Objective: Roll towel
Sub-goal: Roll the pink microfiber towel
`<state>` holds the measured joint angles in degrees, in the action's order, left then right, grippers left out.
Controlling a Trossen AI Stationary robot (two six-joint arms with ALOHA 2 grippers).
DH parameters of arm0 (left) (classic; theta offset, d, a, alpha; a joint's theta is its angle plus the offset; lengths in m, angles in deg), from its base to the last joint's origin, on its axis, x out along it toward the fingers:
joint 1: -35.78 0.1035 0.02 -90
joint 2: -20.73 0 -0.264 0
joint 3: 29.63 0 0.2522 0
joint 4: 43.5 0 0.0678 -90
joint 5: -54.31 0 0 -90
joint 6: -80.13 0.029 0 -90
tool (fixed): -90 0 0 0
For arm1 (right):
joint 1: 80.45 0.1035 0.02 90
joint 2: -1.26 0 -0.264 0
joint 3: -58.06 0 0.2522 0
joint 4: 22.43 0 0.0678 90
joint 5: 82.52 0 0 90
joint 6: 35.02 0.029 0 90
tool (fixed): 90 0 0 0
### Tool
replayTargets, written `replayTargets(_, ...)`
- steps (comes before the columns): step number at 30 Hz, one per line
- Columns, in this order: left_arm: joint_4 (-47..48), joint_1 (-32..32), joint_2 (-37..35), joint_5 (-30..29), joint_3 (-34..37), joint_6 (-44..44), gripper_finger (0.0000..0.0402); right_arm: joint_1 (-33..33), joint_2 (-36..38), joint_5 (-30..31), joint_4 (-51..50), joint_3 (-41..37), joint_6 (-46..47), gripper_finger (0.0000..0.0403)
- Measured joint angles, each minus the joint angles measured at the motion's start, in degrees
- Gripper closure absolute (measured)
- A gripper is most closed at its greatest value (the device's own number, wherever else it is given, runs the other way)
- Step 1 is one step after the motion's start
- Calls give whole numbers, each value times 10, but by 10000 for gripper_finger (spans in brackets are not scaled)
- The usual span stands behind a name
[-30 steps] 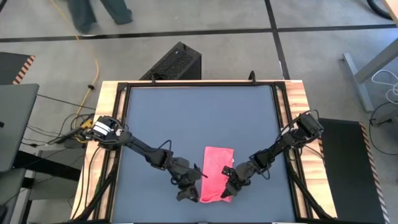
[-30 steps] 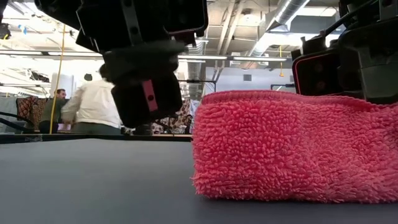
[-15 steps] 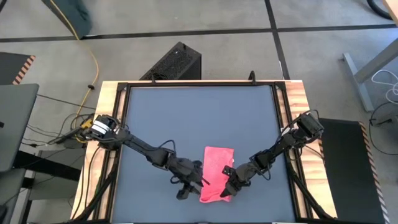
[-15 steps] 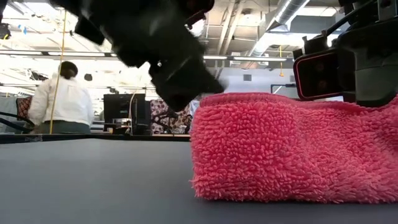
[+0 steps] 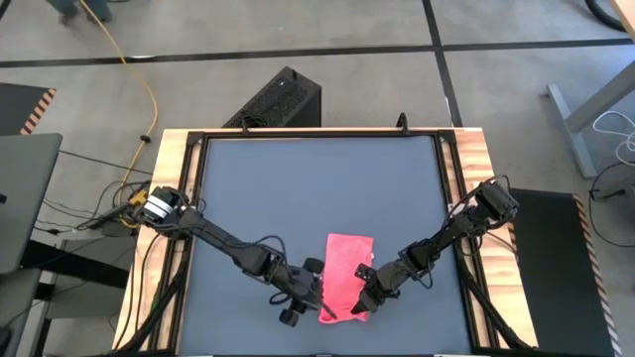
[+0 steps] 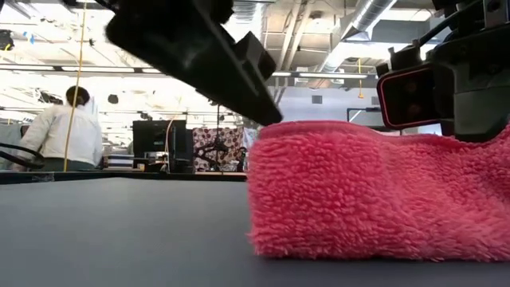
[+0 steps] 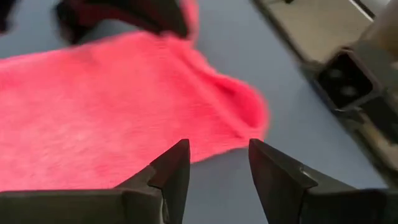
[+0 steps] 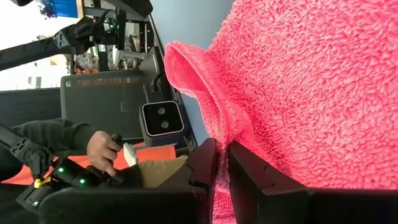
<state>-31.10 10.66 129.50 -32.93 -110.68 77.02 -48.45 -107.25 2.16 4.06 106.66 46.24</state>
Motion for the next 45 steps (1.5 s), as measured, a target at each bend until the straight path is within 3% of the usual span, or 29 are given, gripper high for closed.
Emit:
replayTargets(4, -13, -36, 0, -27, 0, 13, 248, -7, 0, -5, -2, 0, 4, 339)
replayTargets(9, -84, -73, 0, -162, 0, 49, 248, -10, 0, -10, -4, 0, -4, 339)
replayTargets(11, -111, -77, 0, -180, 0, 50, 248, -10, 0, -10, -8, 1, -5, 339)
replayTargets(16, -98, -71, 1, -179, 0, 9, 248, -10, 0, -8, -10, 1, -6, 339)
replayTargets(21, -88, -85, 1, -86, 0, 10, 248, -13, 1, -7, -13, 1, -7, 339)
replayTargets(24, -82, -105, 1, -66, 0, 24, 248, -17, 1, -7, -12, 1, -11, 339)
replayTargets(30, -88, -121, 22, -136, 0, 31, 248, -20, 1, -5, -8, 1, -6, 339)
replayTargets(35, -67, -107, 101, -70, -47, -26, 248, -20, 1, 6, -7, 2, 5, 339)
replayTargets(37, -33, -110, 137, -71, -87, -13, 248, -20, 1, 9, -6, 2, 10, 339)
replayTargets(40, 37, -118, 174, -118, -166, 22, 248, -19, 1, 9, -5, 2, 14, 339)
replayTargets(42, 110, -120, 179, -119, -198, 61, 249, -16, 1, 10, -4, 2, 17, 339)
replayTargets(45, 167, -120, 177, -176, -232, 86, 249, -10, 1, 13, -5, 2, 20, 339)
